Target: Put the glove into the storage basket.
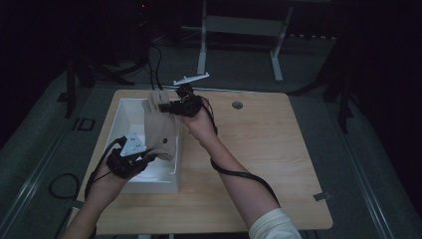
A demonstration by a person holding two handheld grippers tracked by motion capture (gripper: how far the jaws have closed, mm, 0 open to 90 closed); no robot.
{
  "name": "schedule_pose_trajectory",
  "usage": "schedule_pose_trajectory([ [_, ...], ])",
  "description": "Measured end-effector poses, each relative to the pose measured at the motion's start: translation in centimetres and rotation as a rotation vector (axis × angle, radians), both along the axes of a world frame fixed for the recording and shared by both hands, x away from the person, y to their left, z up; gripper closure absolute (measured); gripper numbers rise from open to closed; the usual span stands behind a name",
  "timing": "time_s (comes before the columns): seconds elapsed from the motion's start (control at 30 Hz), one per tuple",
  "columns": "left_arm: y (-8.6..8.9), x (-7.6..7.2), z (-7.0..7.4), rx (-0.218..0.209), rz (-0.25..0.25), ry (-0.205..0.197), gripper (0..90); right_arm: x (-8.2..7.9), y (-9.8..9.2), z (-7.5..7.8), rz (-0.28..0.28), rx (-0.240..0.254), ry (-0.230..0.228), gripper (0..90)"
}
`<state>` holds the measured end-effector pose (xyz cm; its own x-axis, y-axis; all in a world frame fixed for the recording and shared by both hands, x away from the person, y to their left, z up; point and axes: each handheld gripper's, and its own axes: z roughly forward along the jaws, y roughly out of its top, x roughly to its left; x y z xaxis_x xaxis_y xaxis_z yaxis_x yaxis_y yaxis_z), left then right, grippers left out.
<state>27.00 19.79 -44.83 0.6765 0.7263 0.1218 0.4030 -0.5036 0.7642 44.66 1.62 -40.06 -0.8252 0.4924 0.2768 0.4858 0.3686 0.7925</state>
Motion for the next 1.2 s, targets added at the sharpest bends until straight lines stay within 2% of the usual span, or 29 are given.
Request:
schedule_pose_trajectory([
  [0.23, 0.8, 0.0, -1.3, 0.004, 0.032, 0.035, 81.7, 0.5, 1.9, -1.7, 0.012, -0.026, 0.025, 79.3],
  [0.37, 0.7, 0.1, -2.7, 0.012, 0.048, 0.037, 81.6, 0.8, 2.7, -2.9, 0.016, -0.053, 0.047, 79.3],
  [0.5, 0.6, 0.1, -4.4, -0.011, 0.057, 0.074, 81.5, 1.0, 3.2, -4.3, 0.017, -0.068, 0.086, 79.2],
  [0.63, 0.7, 0.1, -5.8, -0.038, 0.070, 0.099, 81.5, 0.8, 4.0, -5.4, 0.033, -0.122, 0.070, 79.1],
  [0.73, 0.9, 0.2, -6.5, -0.054, 0.083, 0.114, 81.4, 0.5, 4.6, -5.5, 0.044, -0.158, 0.047, 79.1],
  [0.8, 1.0, 0.2, -6.6, -0.057, 0.082, 0.119, 81.4, 0.3, 5.2, -5.5, 0.035, -0.224, 0.017, 79.1],
  [0.83, 1.1, 0.2, -6.7, -0.055, 0.084, 0.120, 81.4, 0.3, 5.4, -5.5, 0.040, -0.235, 0.014, 79.0],
  [0.93, 1.0, 0.3, -6.8, -0.066, 0.091, 0.123, 81.3, 0.3, 5.5, -5.5, 0.038, -0.255, 0.010, 79.1],
  [1.0, 1.0, 0.3, -6.9, -0.058, 0.087, 0.120, 81.4, 0.3, 5.6, -5.6, 0.039, -0.273, 0.014, 79.1],
  [1.1, 0.9, 0.6, -7.1, -0.059, 0.086, 0.142, 80.9, 0.3, 5.8, -5.7, 0.039, -0.291, 0.010, 79.1],
  [1.2, 0.8, 0.7, -7.0, -0.058, 0.092, 0.137, 80.9, 0.3, 5.8, -5.7, 0.041, -0.305, 0.006, 79.1],
])
